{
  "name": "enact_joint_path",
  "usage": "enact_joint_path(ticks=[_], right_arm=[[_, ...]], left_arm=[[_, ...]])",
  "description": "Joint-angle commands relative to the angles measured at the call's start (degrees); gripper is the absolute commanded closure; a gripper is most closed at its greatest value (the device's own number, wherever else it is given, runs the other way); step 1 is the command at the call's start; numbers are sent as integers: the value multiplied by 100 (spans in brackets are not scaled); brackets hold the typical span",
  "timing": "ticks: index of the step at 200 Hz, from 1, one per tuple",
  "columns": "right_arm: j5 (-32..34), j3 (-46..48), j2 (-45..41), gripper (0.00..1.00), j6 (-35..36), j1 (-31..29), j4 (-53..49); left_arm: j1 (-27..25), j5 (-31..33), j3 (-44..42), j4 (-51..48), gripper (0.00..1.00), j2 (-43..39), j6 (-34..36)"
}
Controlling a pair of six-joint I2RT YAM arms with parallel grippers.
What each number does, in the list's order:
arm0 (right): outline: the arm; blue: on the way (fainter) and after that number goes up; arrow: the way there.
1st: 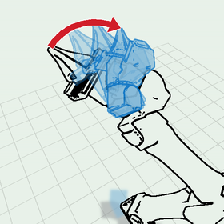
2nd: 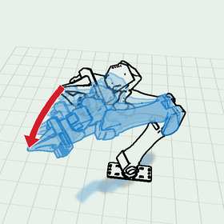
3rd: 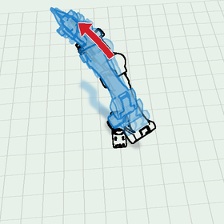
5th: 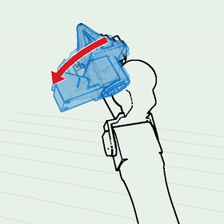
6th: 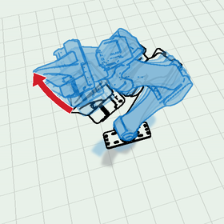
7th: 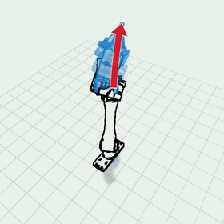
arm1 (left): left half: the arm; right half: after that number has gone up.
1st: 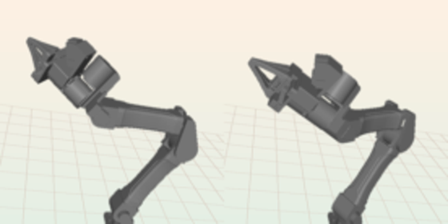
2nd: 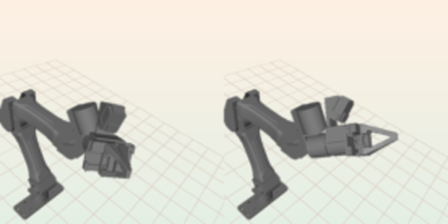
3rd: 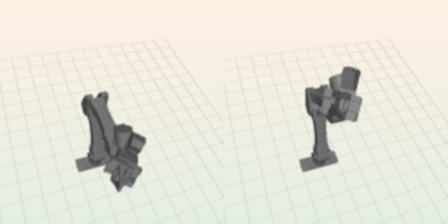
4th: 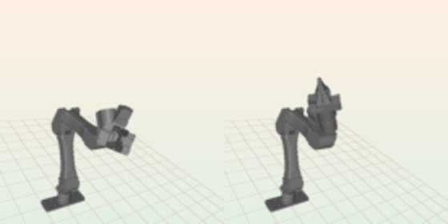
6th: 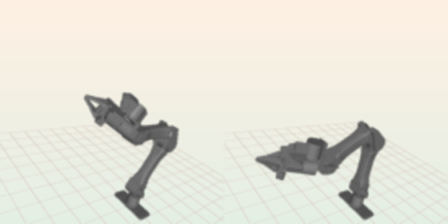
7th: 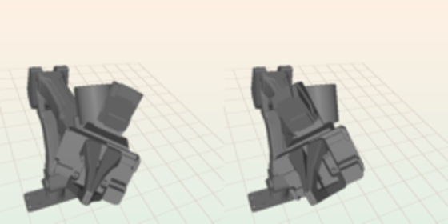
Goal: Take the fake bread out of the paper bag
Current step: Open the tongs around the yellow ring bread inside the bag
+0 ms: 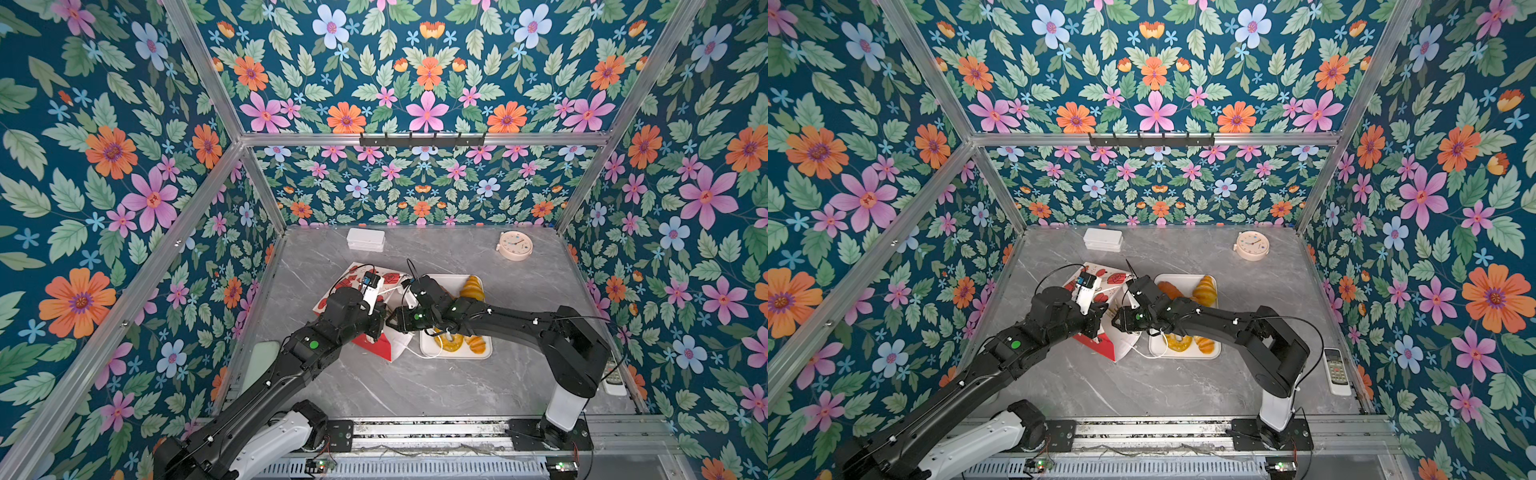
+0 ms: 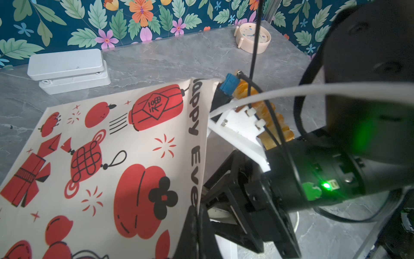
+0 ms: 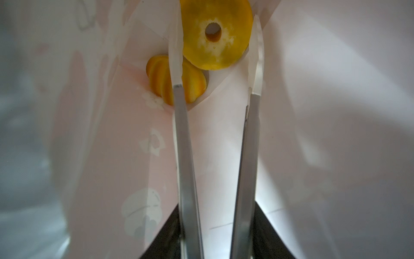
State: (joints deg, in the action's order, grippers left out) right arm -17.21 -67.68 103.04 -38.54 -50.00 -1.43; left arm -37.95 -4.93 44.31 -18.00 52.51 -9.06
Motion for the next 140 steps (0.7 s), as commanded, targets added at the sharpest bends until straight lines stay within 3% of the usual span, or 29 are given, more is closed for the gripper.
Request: enact_joint_path(ticks=[1,48,140], right_arm=[[104,-20,10,56,58,-8,213],[158,-134,94,56,100,-9,163],[-531,-237,593,56,88,0,686]], left_arm=[[-1,-85,68,32,100,52,35],[-1,-191,47,101,100,118,34],[-1,-172,27,153,100,102,45]])
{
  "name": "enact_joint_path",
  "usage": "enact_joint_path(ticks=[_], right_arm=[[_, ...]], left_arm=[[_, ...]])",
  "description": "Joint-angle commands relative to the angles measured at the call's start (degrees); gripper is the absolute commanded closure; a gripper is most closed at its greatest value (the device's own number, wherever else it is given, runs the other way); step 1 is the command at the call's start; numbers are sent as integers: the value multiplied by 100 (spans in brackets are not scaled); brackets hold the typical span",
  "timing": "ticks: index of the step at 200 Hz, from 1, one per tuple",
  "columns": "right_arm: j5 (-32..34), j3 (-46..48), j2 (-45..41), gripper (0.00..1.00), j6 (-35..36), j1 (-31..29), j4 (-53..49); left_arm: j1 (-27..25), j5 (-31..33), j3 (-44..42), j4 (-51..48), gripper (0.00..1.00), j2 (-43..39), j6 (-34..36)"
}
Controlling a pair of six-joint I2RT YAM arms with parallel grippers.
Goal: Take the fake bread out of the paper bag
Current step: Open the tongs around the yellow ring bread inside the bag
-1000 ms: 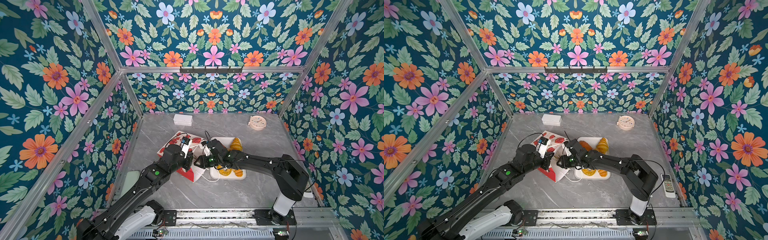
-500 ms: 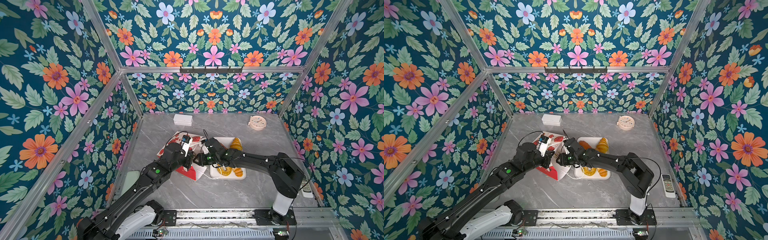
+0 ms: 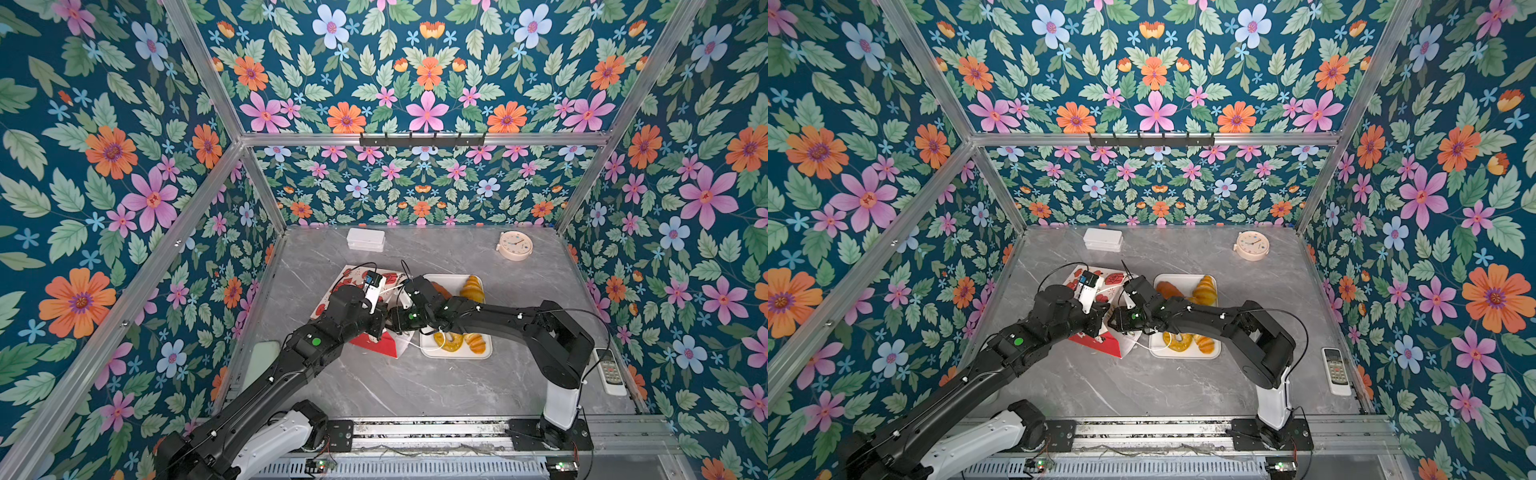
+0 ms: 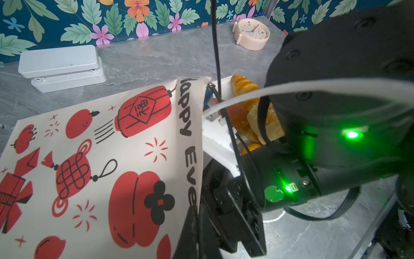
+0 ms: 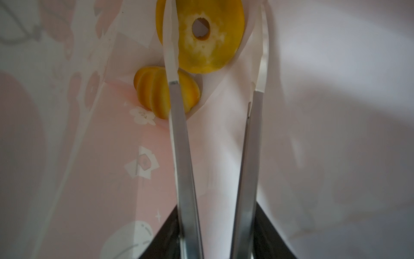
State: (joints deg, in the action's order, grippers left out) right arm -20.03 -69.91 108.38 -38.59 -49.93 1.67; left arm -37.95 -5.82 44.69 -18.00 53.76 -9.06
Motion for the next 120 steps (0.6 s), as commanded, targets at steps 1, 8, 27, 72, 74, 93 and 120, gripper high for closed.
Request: enact_joint_path(ticks=[1,8,27,72,74,93,120], right_arm=[[-252,-14,60,56,90,-3,377],[-271,11,83,56,74,-7,407],[-326,41,178,56,-5,-4,483],[-345,-164,324,57,-18,1,419],[-339,-181,329,57,-13,1,408],[-357,-344,413,60,57,17,311],[-452,-497,555,68,75,41,227]], left_arm=[[-1,-80,-11,155,100,-23,45],[-1,-68,-24,168,100,-32,44],[-1,-79,-48,226,100,-41,36],[-1,-129,-69,230,100,-7,18],[-1,-132,-71,232,100,-6,14],[-1,-129,-69,232,100,-22,9],[3,-95,-49,219,100,-49,20]])
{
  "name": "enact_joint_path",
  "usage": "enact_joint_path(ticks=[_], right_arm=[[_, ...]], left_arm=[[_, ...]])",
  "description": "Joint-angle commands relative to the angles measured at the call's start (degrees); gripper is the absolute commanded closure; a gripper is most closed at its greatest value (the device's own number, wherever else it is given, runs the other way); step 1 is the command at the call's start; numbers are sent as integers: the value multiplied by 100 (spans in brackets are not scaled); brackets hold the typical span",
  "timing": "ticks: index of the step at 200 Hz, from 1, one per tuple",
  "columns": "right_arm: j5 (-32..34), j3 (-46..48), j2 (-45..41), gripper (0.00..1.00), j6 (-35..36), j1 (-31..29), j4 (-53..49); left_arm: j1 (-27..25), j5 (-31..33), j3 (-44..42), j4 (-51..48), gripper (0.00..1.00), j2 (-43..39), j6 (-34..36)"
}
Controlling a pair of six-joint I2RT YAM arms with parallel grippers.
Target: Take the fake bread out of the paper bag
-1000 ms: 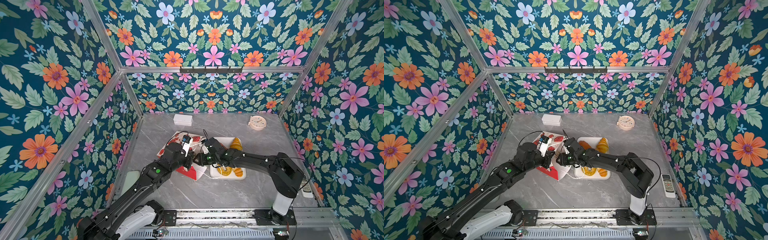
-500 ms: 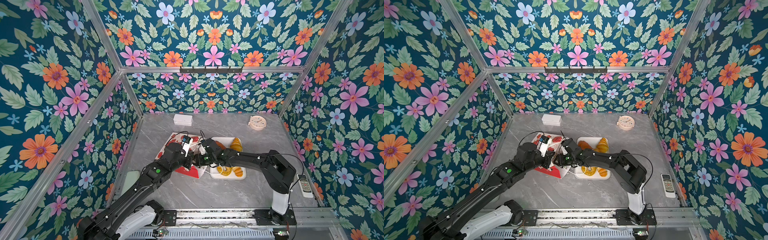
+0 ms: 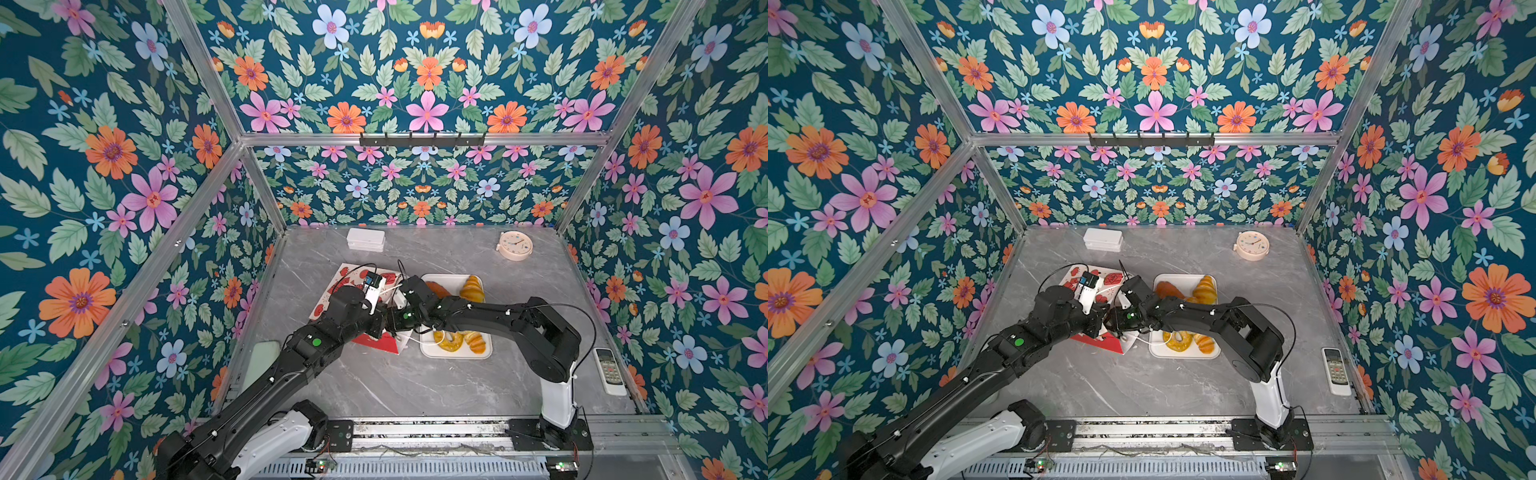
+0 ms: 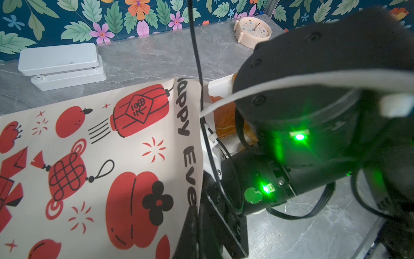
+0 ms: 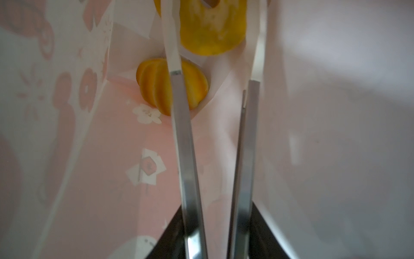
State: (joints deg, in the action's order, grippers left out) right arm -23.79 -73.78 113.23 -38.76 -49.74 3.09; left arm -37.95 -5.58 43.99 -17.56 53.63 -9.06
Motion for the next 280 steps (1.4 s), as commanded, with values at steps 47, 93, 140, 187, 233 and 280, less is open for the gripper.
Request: enact_joint_path(ticks=[47,93,140,187,233,280], right_arm=[[-99,199,-117,87,88,87,155],[-39,992,-737,100,18,139,363],[54,1658,-1469,100,-86,138,466],[-37,1827,-1627,100,-65,138,410],[-570,1572,-1411,100,-115,137,633],[-619,1066,-922,100,-170,131,573]], left_arm=[[0,-39,-4,111,100,-186,-2],[6,-5,9,27,100,-134,44],[2,27,31,-46,100,-56,77],[-1,57,35,-20,100,-51,89],[-1,403,373,-218,100,306,342],[-40,987,734,-265,100,656,519]])
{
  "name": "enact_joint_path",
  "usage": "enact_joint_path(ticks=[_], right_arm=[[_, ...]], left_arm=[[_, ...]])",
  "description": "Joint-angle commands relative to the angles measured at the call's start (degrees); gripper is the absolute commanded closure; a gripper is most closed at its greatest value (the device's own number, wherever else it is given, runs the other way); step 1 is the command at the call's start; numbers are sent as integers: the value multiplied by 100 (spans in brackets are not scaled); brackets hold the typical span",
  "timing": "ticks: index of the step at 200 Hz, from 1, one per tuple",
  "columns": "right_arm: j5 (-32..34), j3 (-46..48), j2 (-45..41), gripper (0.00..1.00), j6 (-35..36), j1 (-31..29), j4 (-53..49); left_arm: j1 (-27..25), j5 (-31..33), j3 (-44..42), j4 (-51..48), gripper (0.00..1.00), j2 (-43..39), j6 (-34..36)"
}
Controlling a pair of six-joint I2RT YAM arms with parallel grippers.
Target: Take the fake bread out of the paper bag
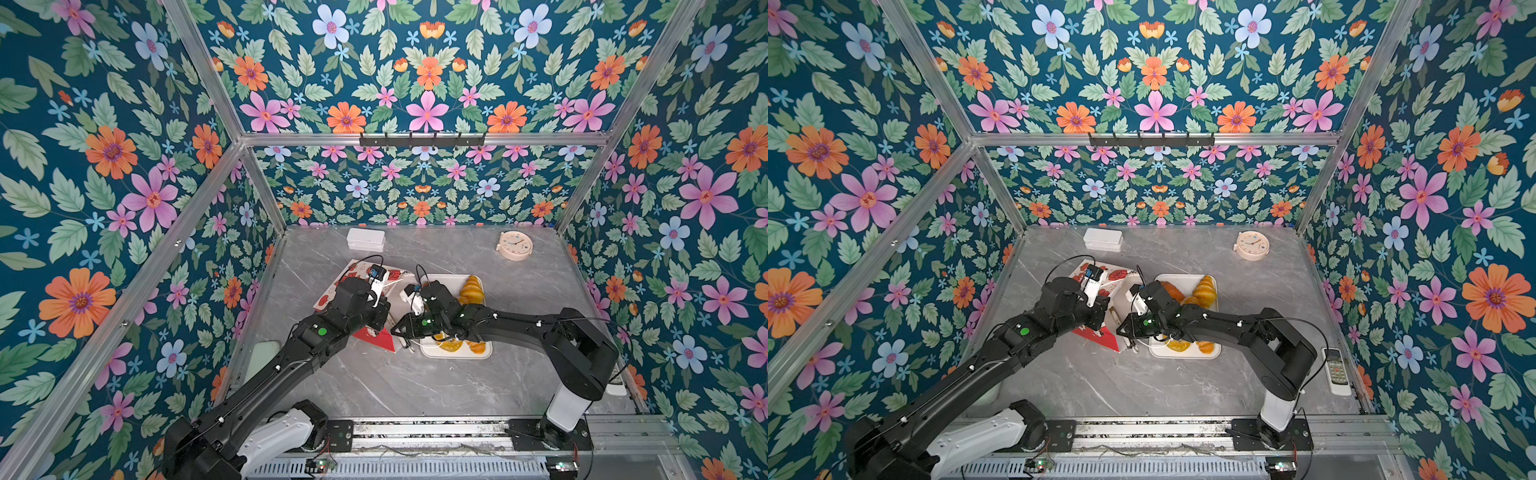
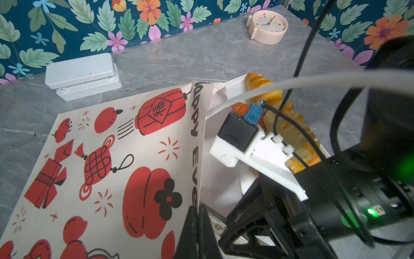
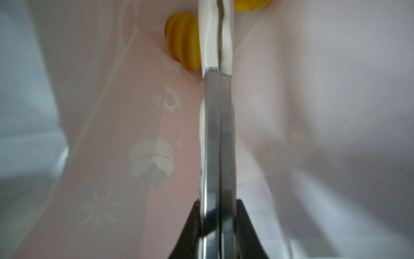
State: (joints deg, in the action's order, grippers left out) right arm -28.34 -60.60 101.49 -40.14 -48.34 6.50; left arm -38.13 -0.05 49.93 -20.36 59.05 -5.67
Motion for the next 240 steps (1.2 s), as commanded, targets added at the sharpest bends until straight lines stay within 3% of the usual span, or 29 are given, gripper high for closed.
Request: enact_joint_path(ticks=[1,76,148,217,240], right_arm=[[-173,-269,272,100,-31,-4,239],[-908,-1562,1580,100,-539,-6,661],[-1224,-2800,2348,100,-463,-5,345],[-1362,-3509,2755,100,-445,-5,209],[-1641,-3638,2963,100,-784,-4,715]], left_arm=[[-25,466,144,10,100,120,185],[-472,1713,741,-373,100,657,233],[-1055,2778,1343,-686,100,1234,273],[-1267,3038,1463,-631,100,1348,280],[-1267,3045,1578,-596,100,1461,368]])
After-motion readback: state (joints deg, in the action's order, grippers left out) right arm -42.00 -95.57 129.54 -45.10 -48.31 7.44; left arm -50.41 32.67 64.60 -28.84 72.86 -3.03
